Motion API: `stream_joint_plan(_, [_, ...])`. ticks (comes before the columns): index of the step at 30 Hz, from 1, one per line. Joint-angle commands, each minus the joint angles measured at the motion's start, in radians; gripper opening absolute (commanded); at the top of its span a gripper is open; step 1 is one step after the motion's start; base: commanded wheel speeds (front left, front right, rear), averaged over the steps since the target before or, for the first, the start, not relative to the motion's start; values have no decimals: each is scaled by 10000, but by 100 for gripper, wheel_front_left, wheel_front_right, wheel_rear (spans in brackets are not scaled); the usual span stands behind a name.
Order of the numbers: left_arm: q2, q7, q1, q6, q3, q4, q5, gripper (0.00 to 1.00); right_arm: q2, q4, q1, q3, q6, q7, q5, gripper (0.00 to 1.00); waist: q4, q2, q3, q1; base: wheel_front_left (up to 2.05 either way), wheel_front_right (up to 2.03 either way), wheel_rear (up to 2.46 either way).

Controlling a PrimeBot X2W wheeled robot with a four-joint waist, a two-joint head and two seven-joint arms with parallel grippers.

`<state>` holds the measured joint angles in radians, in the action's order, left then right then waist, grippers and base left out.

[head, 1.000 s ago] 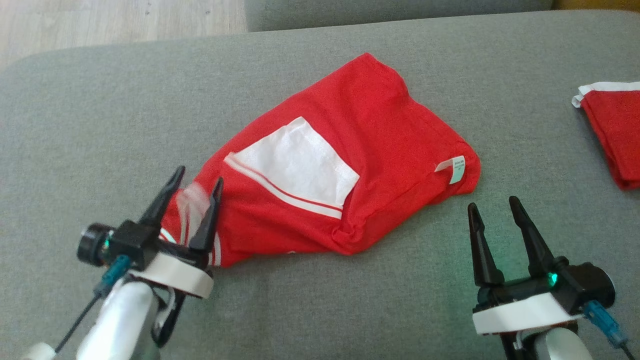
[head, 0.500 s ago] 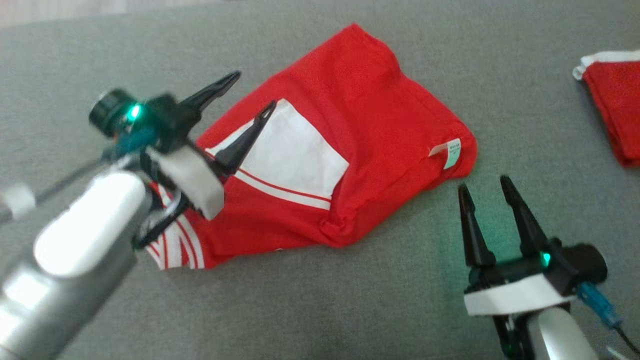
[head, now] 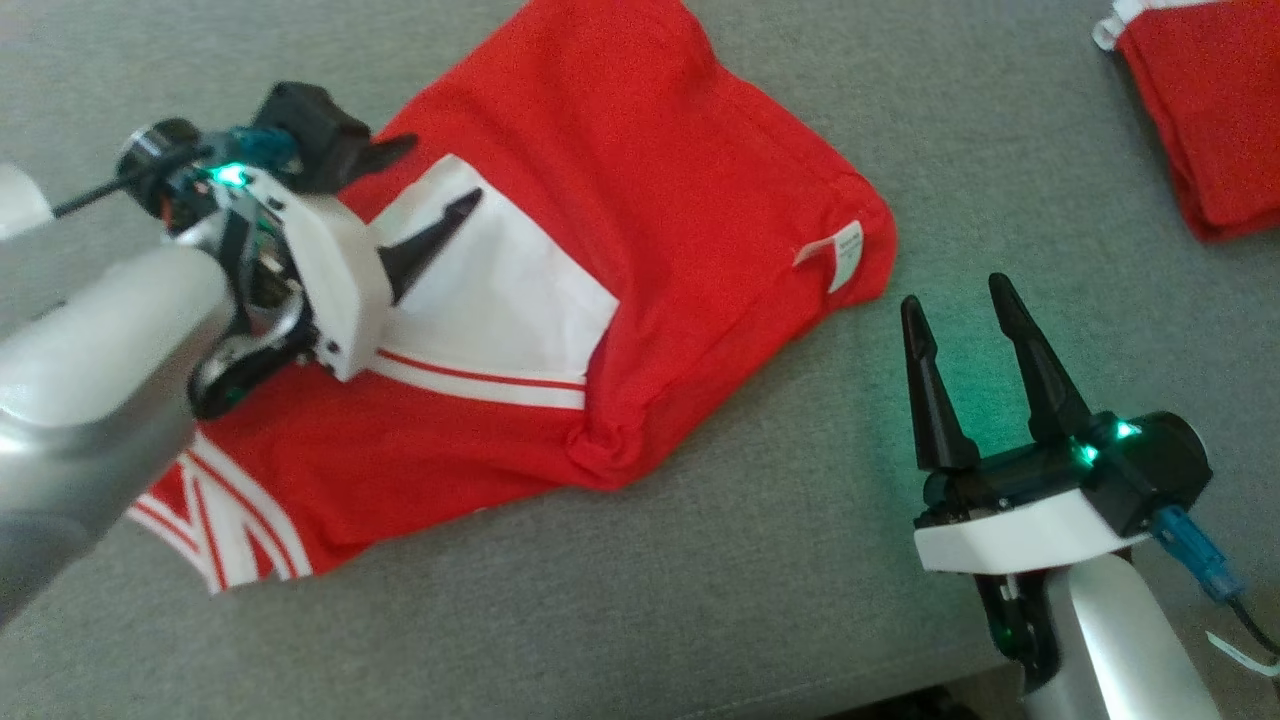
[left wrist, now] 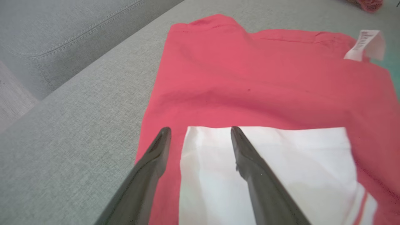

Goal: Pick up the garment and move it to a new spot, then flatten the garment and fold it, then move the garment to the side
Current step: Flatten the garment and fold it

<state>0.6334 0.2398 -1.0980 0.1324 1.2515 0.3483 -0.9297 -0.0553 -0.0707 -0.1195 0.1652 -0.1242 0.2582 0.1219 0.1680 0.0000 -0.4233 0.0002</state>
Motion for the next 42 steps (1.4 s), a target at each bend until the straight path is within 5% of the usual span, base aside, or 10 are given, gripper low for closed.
stream_joint_plan(1, [458,-159,-708,-18,-258,67,-117,100,-36,315,-169,240,-65,36,66,100,273,0,-248,-2,0,0,0])
stream_joint_plan(9, [510,-247,-994,-18,213,598,-643,97,6,288,-262,228,-65,36,76,100,500,0,-378,-2,0,0,0])
stream_joint_plan(11, [516,-132,-986,-18,247,604,-756,73,15,288,-268,204,-65,36,71,100,511,0,-375,-2,0,0,0])
stream_joint_plan(12, [522,-48,-965,-18,258,604,-835,53,18,289,-270,193,-65,36,67,100,510,0,-372,-2,0,0,0])
stream_joint_plan(13, [530,18,-961,-18,266,567,-875,45,22,291,-271,187,-65,36,64,100,507,0,-368,-2,0,0,0])
stream_joint_plan(14, [544,54,-960,-18,272,519,-894,27,25,294,-274,179,-65,36,61,100,499,0,-363,-2,0,0,0])
stream_joint_plan(15, [555,82,-946,-18,277,467,-929,0,27,294,-275,168,-65,36,58,100,485,0,-352,-2,0,0,0])
stream_joint_plan(30, [557,-1306,-1331,-18,287,-688,262,0,-321,-702,-564,-132,-65,36,713,100,-575,0,548,-2,0,0,0])
stream_joint_plan(42, [704,-2003,-1286,-18,287,-993,485,0,-2474,-3716,-2306,1078,-65,-835,3478,100,-1764,0,1010,-2,0,0,0])
